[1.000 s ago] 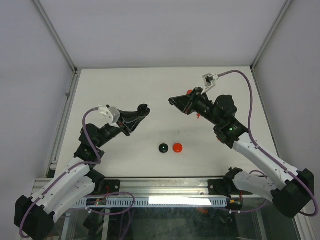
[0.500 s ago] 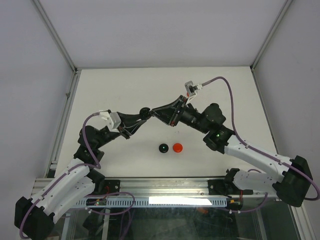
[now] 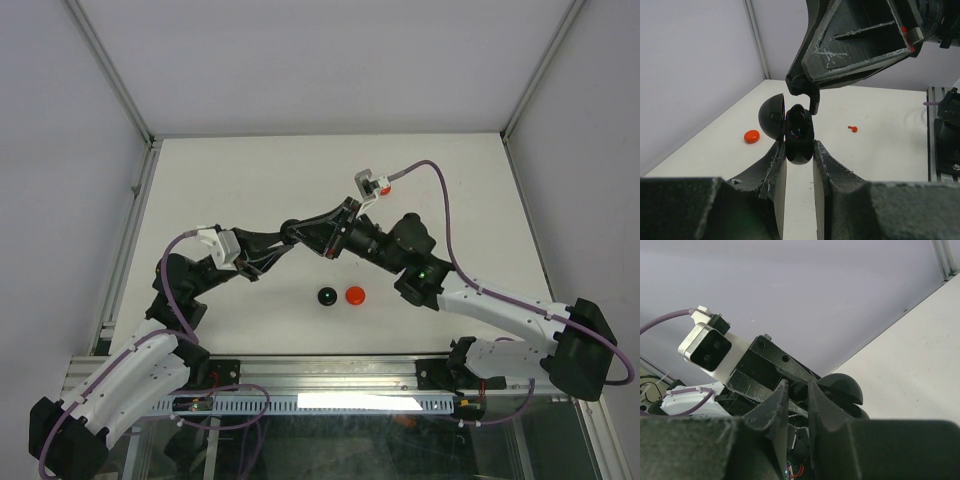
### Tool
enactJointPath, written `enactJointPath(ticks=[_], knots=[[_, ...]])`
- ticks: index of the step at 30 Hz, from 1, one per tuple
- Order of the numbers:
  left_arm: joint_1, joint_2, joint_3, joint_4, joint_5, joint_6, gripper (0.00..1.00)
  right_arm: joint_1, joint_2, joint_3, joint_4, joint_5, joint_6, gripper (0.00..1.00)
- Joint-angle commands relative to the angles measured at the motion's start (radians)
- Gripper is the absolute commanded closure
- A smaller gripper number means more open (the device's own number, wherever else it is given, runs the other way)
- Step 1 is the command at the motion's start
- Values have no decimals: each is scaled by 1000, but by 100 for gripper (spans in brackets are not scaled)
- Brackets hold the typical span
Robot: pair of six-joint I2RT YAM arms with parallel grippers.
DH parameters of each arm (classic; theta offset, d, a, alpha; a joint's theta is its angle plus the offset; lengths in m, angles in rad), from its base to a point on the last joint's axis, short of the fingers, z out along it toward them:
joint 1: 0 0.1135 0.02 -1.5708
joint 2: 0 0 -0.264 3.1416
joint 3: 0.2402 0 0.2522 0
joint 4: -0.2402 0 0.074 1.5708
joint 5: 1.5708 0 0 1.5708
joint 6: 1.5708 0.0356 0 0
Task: Insert the wireless bluetooth earbuds into the charging case
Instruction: Place the earbud in the charging case.
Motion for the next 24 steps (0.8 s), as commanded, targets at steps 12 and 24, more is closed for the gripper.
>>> enactJointPath(ticks=[12,24], knots=[[13,-13,1,88,27,-31,100,29,17,10,67,69,-65,98],[13,-20,-11,119,-5,-79,100,56,16,-2,74,120,-96,98]])
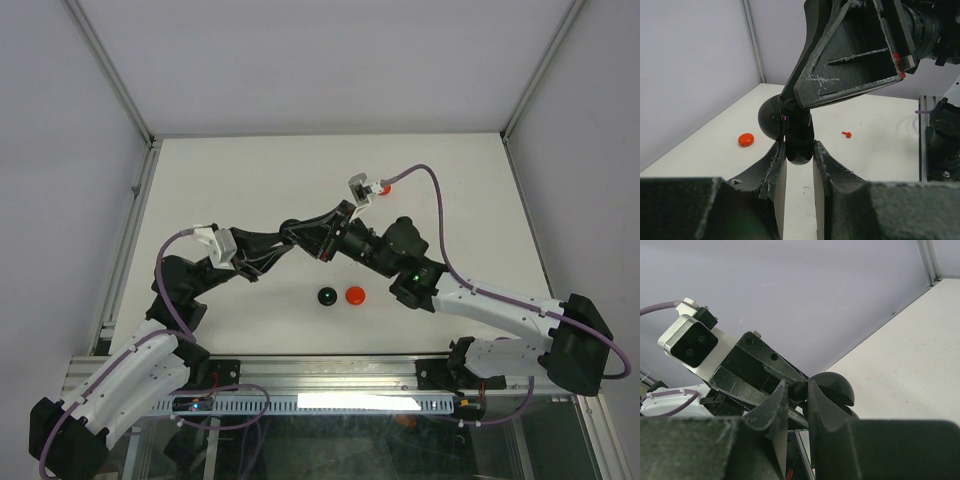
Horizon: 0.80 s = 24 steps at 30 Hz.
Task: Insert the wireless bluetooth earbuds into the charging case
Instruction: Place the earbud in the charging case.
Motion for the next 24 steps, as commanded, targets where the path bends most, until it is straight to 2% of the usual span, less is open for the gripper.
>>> enactJointPath(ticks=[1,16,24], knots=[[13,-21,-10,97,-17,-28,100,19,-14,-6,57,59,-34,98],[15,-26,-21,111,-80,-54,100,66,-58,-76,132,205,-60,97],[15,-23,-23,112,-88,-55,100,73,-56,-73,116,218,-60,97]])
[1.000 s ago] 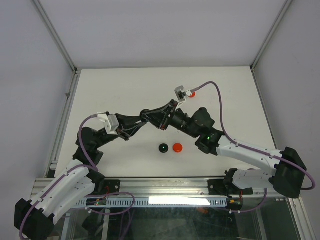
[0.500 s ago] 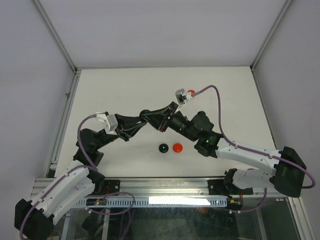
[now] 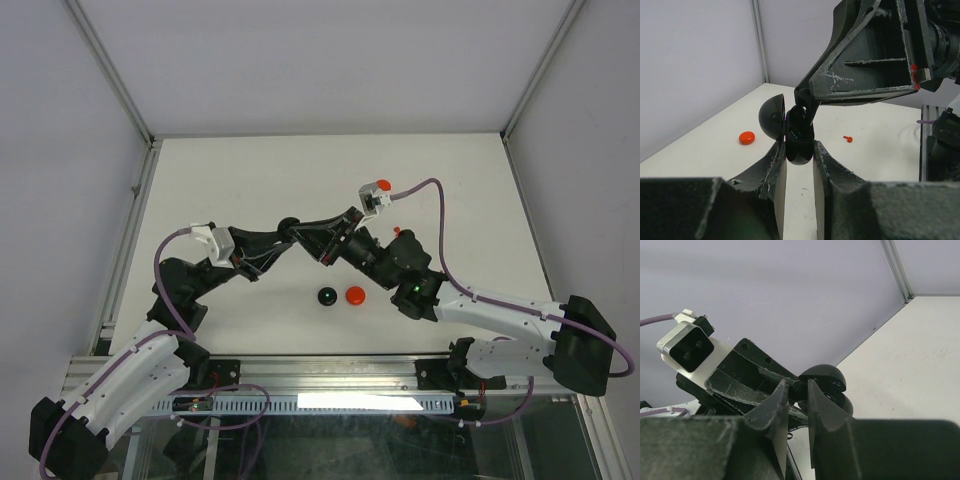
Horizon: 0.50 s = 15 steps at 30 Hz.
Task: Insert the wireless bluetooth earbuds into the charging case
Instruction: Place the earbud in the charging case.
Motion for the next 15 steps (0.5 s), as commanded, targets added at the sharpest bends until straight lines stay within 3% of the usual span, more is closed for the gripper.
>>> enactJointPath(ticks=[1,15], knots=[[15,-14,3,79,-33,-8,100,11,-23,4,23,29,-21,97],[15,-21,6,54,-68,16,100,43,-6,48,-145,187,57,96]])
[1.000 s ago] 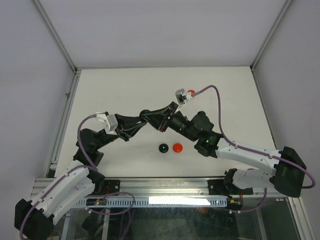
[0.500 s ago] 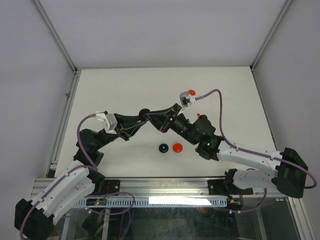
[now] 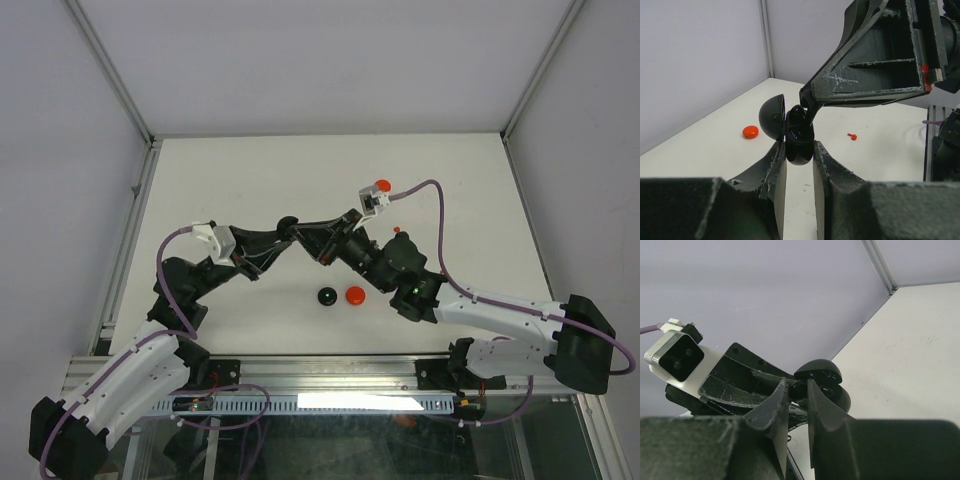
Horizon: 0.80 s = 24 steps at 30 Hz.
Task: Insert the wireless bluetooth earbuds into the charging case
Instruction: Place the earbud in the charging case.
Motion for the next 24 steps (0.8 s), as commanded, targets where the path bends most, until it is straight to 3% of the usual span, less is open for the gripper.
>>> enactJointPath(ticks=[1,24], knots=[[15,-22,12,65,-39,22,100,17,-3,50,-115,88,33,96],[15,-27,22,14,-71,82,100,63,40,144,-292,198,127,96]])
